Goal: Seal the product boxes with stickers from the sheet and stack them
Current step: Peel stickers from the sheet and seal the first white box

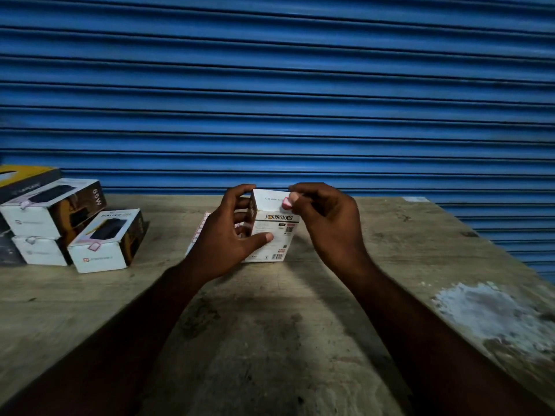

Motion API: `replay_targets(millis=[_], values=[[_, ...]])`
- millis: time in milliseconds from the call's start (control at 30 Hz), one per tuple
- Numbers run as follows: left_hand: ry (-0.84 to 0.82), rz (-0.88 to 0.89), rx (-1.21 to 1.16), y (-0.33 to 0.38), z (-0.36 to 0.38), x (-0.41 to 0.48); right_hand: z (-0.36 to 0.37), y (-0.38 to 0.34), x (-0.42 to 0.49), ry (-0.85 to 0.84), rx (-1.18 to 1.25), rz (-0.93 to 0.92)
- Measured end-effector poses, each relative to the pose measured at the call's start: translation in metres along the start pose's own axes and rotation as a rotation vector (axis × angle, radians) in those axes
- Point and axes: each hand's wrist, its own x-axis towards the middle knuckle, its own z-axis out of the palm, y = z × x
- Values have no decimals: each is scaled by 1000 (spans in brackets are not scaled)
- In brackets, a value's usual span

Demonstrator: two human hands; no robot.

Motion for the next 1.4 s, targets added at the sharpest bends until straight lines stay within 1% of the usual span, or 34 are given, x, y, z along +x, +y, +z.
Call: replay_targets(millis=[67,133,500,667,800,933,1033,1167,1400], values=[[-2,-4,-1,-1,0,0,-1,-1,2,5,74,76],[-3,-5,8,-2,-1,0,0,-1,3,-1,61,113],[1,-12,10,-1,-1,0,-2,-6,4,-54,131,121],[0,-18,20,-1,-2,1,-6,-6,4,-8,-48,80],[6,-23,17,-1,-1,0,-7,-7,6,-39,-1,57],[13,-18,15,-1,-1,1,-4,-3,5,-33,6,43],[15,-20,16,-1,-2,1,-4,0,6,-63,3,38],[21,-17,11,0,-2,1,-6,1,6,-115,-98,-6],[-7,-34,-14,3,-2,0,-7,3,9,-128,-260,-1]])
